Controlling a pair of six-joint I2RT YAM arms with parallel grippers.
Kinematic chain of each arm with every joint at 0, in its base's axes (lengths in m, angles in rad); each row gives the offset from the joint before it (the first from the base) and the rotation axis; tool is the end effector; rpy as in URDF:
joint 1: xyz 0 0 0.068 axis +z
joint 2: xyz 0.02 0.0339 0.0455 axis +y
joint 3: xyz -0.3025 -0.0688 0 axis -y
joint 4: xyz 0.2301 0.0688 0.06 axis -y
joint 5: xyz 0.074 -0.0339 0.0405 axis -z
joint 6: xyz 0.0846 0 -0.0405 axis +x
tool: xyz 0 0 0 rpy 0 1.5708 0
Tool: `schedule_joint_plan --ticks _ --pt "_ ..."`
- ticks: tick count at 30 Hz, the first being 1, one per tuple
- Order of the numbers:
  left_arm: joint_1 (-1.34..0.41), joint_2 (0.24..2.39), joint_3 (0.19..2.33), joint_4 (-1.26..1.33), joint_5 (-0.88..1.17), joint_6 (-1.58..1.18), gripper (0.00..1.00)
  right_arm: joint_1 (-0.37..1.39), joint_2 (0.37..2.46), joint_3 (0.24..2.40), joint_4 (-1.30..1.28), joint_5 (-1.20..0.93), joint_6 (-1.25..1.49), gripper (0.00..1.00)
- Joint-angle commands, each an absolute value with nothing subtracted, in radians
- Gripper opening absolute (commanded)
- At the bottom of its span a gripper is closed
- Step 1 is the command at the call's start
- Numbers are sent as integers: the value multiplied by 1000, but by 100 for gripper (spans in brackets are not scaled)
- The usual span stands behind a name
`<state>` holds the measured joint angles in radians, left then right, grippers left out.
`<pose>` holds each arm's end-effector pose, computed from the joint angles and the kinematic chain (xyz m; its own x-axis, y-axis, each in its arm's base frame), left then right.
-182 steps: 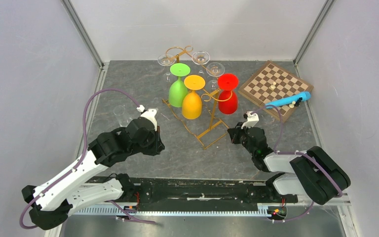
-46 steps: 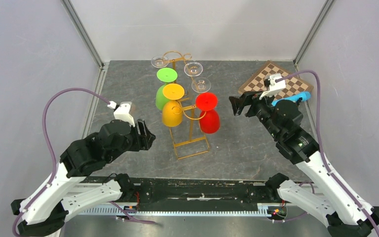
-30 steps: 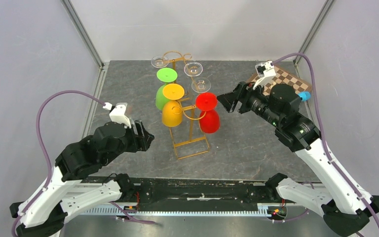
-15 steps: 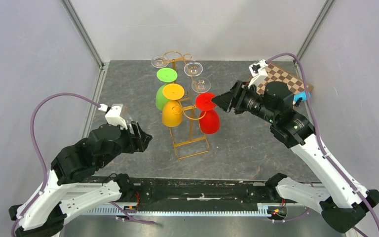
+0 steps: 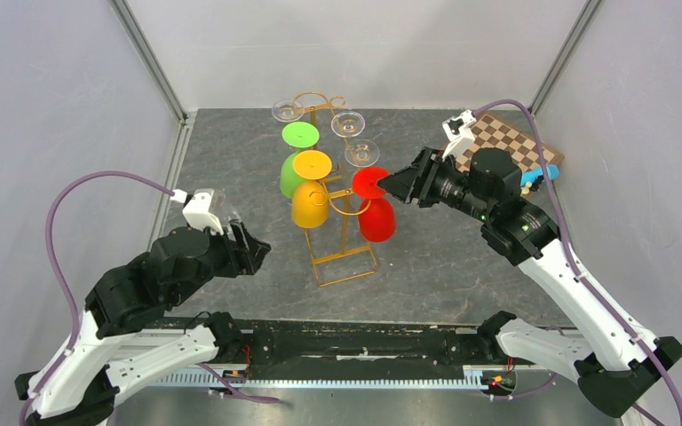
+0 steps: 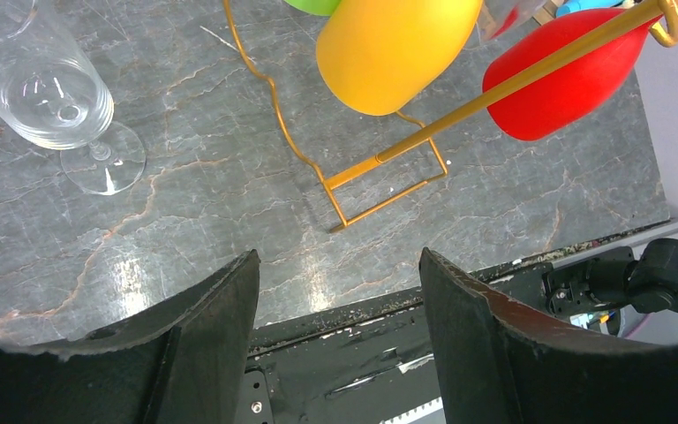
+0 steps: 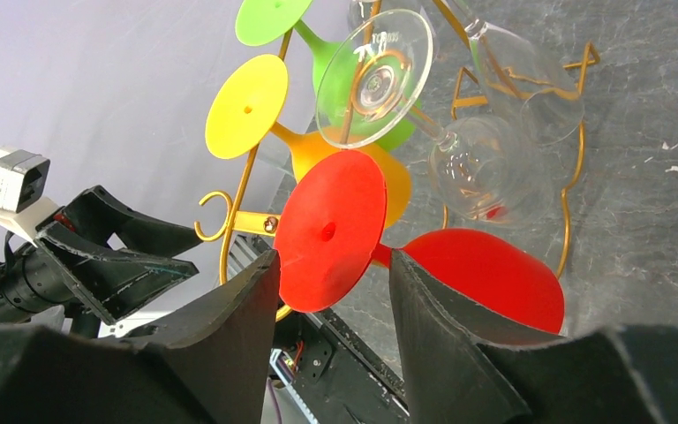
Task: Take the wine glass off the wine glass rack
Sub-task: Pick up the wine glass from the wine rack.
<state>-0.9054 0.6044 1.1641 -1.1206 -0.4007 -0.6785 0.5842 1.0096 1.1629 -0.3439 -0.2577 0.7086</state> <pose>0.0648 -0.0291 0.3776 -0.5823 -0.1941 -0.7895 0.1991 0.9075 -0.3699 0.1802 0.1450 0.4345 -0.6029 0.3558 -0.7141 -0.4606 0.5756 0.6756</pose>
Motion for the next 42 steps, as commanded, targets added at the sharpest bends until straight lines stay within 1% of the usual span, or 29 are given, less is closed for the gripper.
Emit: schedule_joint_plan --ticks 1,8,13,17,21,27,32,37,40,42 --pt "-910 587 1170 -1108 -423 -665 73 582 997 1150 -281 -284 734 50" --pt "-910 571 1172 -1116 -425 -676 73 581 992 1137 -245 -304 754 39" --pt "-910 564 1170 -1120 -425 -681 72 581 991 1137 -237 -311 762 29" --pt "-910 558 1170 -1121 -426 -683 72 582 989 1133 -237 -310 762 23" --pt "-910 553 1170 -1125 -428 -686 72 582 987 1129 -236 -308 763 20" --pt "-910 548 1170 -1126 -433 -686 72 582 994 1129 -229 -307 773 19" --pt "-910 545 1170 -1126 -436 -685 72 582 1003 1121 -207 -318 790 15" --pt "-909 542 1172 -1129 -439 -684 73 581 1008 1118 -190 -326 798 8" --pt "-910 540 1172 -1132 -442 -685 72 581 1009 1118 -189 -330 797 0" --pt "-910 536 1171 -1134 -443 -687 72 581 1008 1118 -189 -335 799 0"
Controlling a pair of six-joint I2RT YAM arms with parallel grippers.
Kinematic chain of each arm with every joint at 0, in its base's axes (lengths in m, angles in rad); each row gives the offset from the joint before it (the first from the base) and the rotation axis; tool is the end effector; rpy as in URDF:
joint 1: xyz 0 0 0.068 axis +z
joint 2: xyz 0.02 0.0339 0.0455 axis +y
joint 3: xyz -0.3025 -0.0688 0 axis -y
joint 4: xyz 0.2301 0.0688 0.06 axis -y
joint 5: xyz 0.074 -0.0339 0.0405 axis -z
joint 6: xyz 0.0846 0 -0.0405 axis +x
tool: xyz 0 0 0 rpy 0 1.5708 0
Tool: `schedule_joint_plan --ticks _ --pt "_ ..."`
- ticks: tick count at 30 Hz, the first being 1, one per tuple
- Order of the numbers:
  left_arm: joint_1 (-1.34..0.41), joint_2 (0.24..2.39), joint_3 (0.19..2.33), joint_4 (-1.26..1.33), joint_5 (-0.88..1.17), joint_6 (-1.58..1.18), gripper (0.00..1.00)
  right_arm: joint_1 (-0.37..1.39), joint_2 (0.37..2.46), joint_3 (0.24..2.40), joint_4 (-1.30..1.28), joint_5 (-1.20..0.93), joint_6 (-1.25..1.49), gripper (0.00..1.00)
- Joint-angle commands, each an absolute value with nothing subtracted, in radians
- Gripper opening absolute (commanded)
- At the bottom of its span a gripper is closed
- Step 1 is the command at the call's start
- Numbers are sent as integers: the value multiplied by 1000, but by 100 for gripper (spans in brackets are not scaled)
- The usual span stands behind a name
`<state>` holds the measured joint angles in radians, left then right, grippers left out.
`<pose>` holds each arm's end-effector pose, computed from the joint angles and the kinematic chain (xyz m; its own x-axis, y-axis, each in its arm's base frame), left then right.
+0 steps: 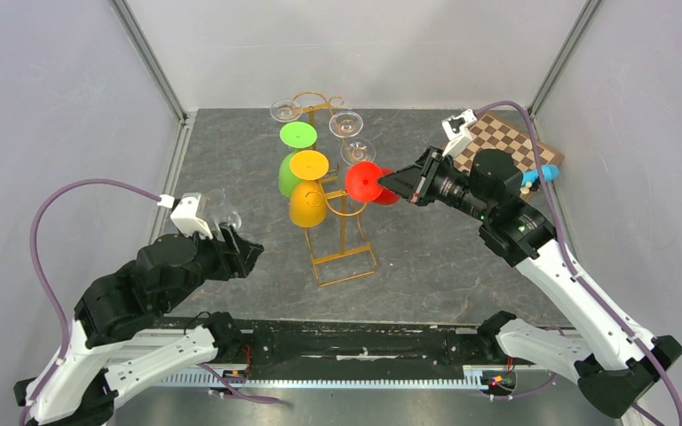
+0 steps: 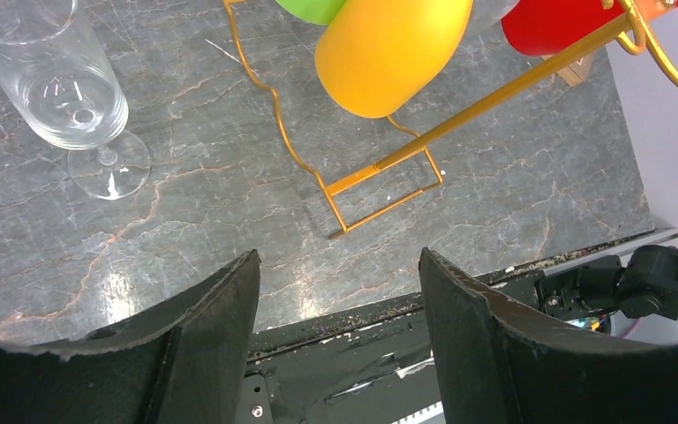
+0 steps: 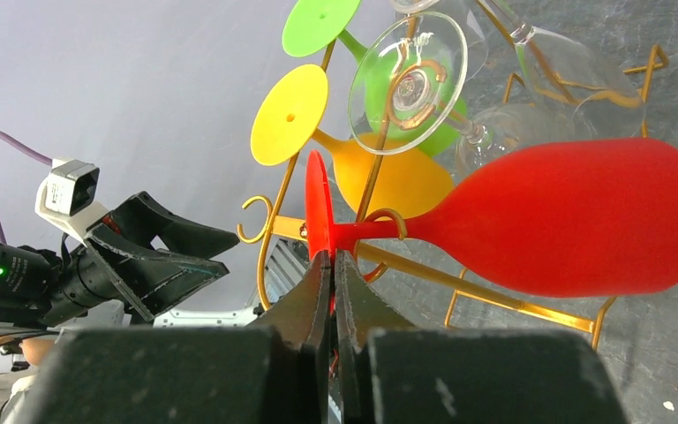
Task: Take the wine glass off the wine glass rack
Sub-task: Pick up the wine glass from the wine rack.
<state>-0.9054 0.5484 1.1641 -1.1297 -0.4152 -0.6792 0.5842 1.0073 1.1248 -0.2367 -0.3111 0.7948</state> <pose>0.0558 -0.0158 0.3786 -0.5521 -0.2275 -0.8021 0.2007 0.8975 -0.3927 0.1804 0.1503 0.4374 -0.6252 0.4012 -0.6695 -0.4745 0.4856 0.7342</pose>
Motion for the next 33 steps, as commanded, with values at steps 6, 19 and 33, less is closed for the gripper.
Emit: schedule_joint_plan --ticks 6,19,33 --pt "-910 538 1172 -1134 -440 -691 72 580 999 1117 -187 -329 811 0" --pt "-910 543 1201 -1137 -445 -688 72 580 956 1113 -184 -269 913 0" --pt "-910 565 1213 -1136 -451 -688 72 538 915 1072 -175 -263 947 0"
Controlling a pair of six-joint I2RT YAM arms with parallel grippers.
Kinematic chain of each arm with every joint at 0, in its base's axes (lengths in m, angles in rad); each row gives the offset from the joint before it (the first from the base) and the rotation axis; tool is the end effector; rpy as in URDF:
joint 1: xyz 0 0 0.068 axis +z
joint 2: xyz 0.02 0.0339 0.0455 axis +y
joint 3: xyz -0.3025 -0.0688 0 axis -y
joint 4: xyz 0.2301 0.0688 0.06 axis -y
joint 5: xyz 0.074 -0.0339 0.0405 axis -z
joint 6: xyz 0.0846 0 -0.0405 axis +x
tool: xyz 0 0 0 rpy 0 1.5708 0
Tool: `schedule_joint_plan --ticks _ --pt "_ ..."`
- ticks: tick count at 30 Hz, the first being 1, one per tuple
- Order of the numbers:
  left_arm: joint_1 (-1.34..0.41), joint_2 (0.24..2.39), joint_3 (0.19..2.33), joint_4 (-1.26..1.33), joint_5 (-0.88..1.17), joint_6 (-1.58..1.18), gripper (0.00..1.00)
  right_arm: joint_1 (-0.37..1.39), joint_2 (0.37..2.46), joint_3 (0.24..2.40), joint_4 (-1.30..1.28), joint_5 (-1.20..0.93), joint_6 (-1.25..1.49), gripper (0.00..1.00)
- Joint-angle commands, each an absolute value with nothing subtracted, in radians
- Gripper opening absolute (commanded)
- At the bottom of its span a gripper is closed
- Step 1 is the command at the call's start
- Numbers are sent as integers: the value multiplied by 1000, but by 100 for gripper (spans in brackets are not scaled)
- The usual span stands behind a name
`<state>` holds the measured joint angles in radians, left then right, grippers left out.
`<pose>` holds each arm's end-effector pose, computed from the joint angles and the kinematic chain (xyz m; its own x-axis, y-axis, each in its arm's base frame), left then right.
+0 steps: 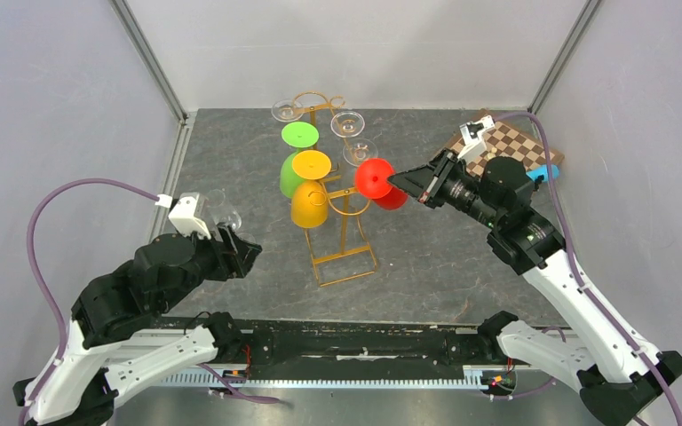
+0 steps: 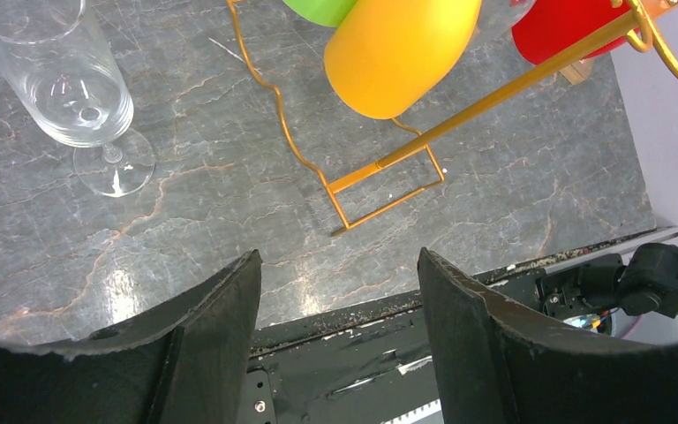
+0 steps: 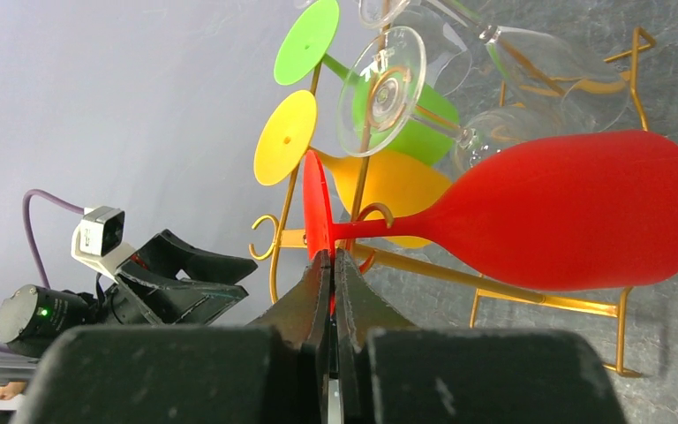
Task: Take the wine glass off the wine glass rack
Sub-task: Pick up the wine glass from the wine rack.
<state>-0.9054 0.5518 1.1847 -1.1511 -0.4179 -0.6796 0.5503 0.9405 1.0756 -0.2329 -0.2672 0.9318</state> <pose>0.0541 -0.0133 0.3816 -0.5529 -0.2258 -0.8020 0.1977 0.8995 -0.3896 0.1728 0.1323 0.4331 -0.6343 0.5192 -0.5728 -0.3676 0.4493 0.8142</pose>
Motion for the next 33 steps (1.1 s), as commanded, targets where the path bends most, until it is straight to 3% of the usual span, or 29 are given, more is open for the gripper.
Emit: schedule_joint_plan --ticks 1,33 --pt "-910 563 1213 -1136 -452 -687 71 534 911 1068 -174 -265 947 0" --pt "-910 543 1199 -1134 -449 -709 71 503 824 1000 -136 -160 1047 0"
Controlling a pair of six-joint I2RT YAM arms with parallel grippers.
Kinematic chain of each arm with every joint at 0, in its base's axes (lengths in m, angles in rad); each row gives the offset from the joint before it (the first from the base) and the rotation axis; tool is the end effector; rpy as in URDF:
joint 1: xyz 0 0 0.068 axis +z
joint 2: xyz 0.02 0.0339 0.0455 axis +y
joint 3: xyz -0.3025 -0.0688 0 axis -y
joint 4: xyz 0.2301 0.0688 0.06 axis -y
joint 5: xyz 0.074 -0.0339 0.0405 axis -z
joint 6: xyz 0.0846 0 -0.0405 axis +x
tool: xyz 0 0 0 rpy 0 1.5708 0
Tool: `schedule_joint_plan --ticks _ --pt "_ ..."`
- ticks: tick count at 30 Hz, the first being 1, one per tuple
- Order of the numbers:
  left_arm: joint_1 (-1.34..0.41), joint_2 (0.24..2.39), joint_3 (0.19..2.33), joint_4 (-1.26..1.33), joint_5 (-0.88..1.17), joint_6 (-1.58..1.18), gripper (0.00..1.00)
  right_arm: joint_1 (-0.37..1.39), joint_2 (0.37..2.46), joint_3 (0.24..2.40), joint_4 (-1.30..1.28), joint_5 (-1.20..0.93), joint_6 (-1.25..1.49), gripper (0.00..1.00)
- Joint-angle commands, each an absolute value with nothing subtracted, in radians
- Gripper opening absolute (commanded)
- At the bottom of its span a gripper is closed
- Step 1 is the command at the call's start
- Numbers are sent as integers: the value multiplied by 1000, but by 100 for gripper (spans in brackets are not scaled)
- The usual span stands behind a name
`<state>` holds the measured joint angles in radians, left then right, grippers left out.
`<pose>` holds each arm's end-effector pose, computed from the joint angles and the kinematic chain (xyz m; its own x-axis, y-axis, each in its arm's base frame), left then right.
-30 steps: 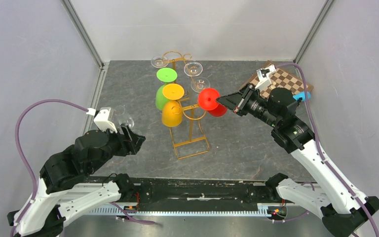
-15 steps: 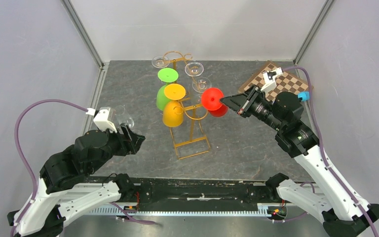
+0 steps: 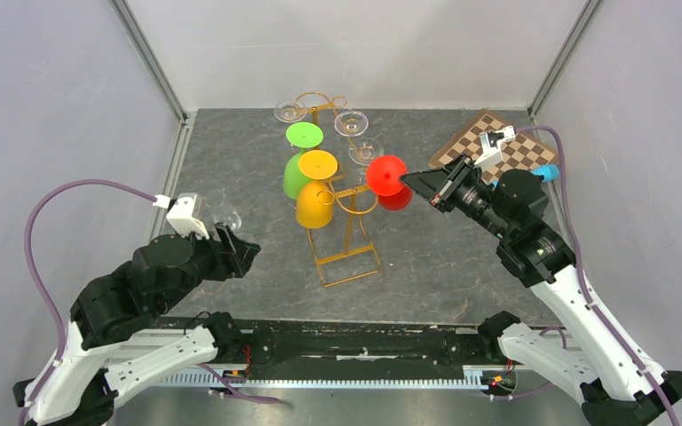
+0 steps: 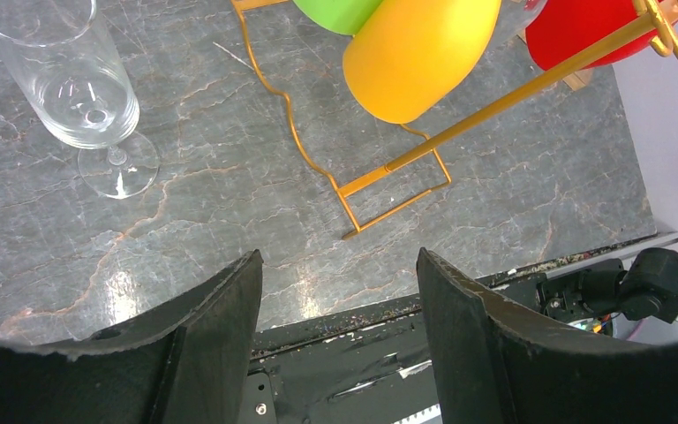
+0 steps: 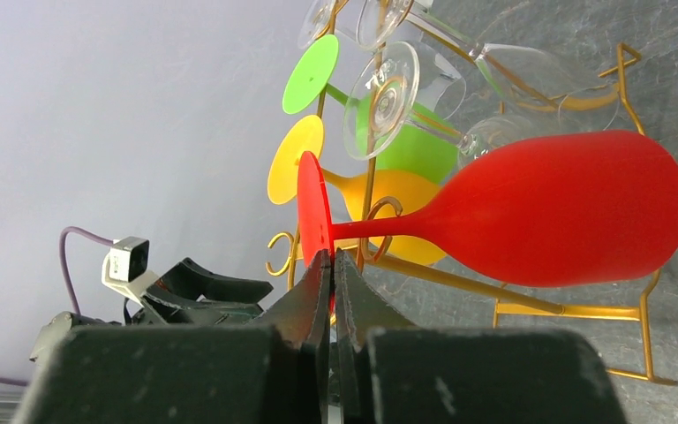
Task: Take the wine glass off the wine glass rack
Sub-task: Pick up the wine glass from the wine rack.
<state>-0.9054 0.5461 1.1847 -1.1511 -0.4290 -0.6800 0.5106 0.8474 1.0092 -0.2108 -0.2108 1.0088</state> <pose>0.0536 -0.0113 0.3819 -0.5445 -0.2324 -0.8059 0.1919 0.9009 -0.3894 0.1604 0.1101 0.4289 -0.5814 0.6227 -0.5236 -0.3157 0.4204 0.8506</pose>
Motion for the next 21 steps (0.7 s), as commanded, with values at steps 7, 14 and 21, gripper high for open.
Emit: schedule_joint_plan --ticks 7,14,21 --pt "-910 551 1195 -1122 -447 -710 71 503 824 966 -109 -143 1128 0" --pt "-910 567 1195 -1106 -439 -703 71 503 836 952 -97 -119 1181 0" --pt "-910 573 1203 -1107 -442 -690 71 503 803 930 -92 -80 1204 0"
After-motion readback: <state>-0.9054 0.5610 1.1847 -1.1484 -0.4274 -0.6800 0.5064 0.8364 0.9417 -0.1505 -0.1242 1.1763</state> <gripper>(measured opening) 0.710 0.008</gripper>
